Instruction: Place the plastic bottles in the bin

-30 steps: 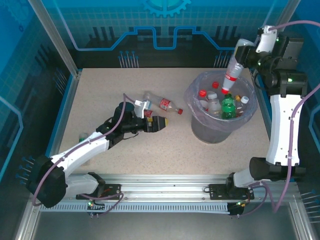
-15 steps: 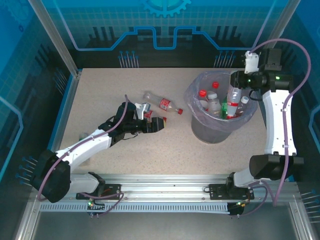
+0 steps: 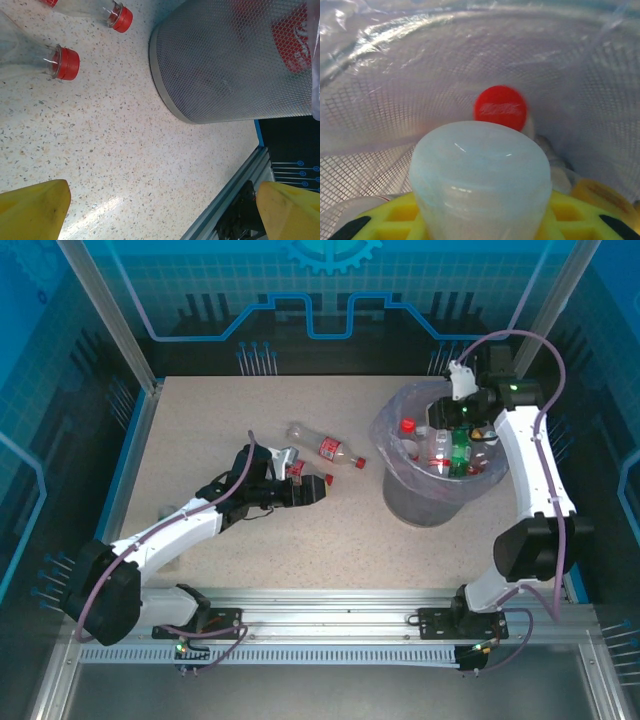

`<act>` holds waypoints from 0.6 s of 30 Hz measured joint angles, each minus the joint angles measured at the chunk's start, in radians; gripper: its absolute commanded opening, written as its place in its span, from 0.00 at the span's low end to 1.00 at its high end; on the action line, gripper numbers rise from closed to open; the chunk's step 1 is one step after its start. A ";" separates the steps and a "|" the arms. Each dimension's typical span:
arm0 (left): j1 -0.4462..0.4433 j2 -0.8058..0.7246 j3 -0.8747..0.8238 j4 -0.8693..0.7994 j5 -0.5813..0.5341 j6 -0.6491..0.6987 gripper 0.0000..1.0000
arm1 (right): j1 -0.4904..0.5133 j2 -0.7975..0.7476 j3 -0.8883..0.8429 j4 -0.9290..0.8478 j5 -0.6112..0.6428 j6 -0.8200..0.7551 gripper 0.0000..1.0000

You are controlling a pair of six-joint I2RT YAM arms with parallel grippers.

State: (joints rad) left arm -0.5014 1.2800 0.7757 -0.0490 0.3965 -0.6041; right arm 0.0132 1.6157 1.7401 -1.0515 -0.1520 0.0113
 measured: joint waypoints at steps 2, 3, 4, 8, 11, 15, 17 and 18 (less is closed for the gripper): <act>0.003 0.000 0.003 0.000 0.000 0.000 0.97 | 0.015 0.015 -0.004 0.006 0.011 0.002 0.41; 0.003 0.000 0.003 0.000 0.000 0.000 0.97 | 0.021 0.019 -0.009 0.011 0.012 0.005 0.41; 0.005 0.001 0.003 0.000 0.000 0.000 0.97 | 0.026 0.022 -0.014 0.019 0.014 0.008 0.42; 0.013 0.003 0.003 0.000 0.000 0.000 0.97 | 0.037 0.023 -0.026 0.036 0.022 0.024 0.50; 0.023 0.006 0.003 -0.001 0.000 -0.001 0.97 | 0.043 0.022 -0.026 0.037 0.030 0.033 0.57; 0.034 0.011 0.004 -0.005 -0.006 -0.017 0.97 | 0.048 0.021 -0.020 0.025 0.049 0.038 0.64; 0.042 0.011 0.004 -0.010 -0.015 -0.027 0.97 | 0.048 0.017 -0.016 0.008 0.064 0.041 0.67; 0.048 0.011 0.004 -0.013 -0.019 -0.031 0.97 | 0.048 0.013 -0.012 -0.001 0.070 0.042 0.67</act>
State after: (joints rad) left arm -0.4534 1.2915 0.7795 -0.0616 0.3771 -0.6350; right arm 0.0608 1.6287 1.7279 -1.0527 -0.0818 0.0532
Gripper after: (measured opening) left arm 0.972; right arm 0.659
